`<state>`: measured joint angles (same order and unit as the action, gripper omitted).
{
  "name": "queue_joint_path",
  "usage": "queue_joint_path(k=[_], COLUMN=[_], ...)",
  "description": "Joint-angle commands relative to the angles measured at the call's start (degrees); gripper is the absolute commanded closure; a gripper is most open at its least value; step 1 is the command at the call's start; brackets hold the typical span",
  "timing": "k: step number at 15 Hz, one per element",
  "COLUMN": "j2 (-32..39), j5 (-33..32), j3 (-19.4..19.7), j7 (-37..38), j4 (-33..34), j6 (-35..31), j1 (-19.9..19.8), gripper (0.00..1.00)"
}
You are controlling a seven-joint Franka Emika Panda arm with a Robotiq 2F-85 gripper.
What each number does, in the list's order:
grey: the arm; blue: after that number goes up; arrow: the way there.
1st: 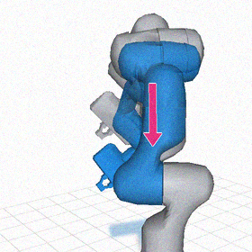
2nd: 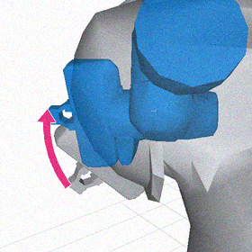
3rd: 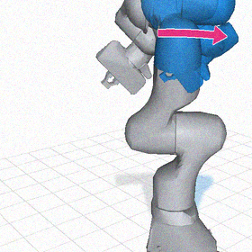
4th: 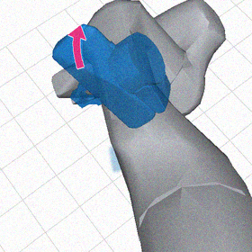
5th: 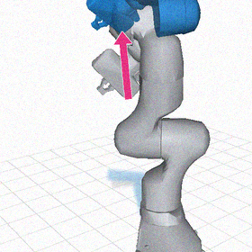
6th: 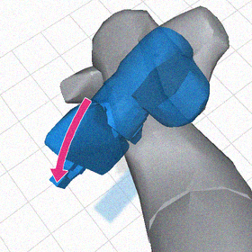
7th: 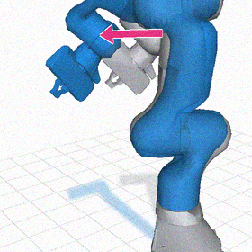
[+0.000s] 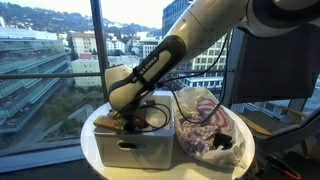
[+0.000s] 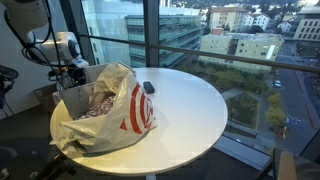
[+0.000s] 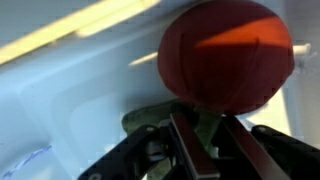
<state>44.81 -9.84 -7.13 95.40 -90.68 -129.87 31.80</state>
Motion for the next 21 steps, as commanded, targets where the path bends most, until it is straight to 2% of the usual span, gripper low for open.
queue_joint_path(k=[1,5,8,13,17,21], j2=[-1.0,-3.2,-7.5,-21.6,-34.5,-47.0], j5=[2.4,3.4,3.4,1.7,-2.3,-3.5], j3=[0.1,0.3,0.0,0.3,0.5,-1.5], j7=[-1.2,-0.6,-1.5,1.0,8.7,16.7], j4=[0.6,-0.3,-1.9,-11.1,-20.9,-32.3], j6=[2.0,4.9,9.3,6.6,5.8,4.8], j1=[-0.8,-1.4,-2.6,-4.0,-4.7,-8.1], gripper=[0.99,0.97,0.97,0.97,0.97,0.97])
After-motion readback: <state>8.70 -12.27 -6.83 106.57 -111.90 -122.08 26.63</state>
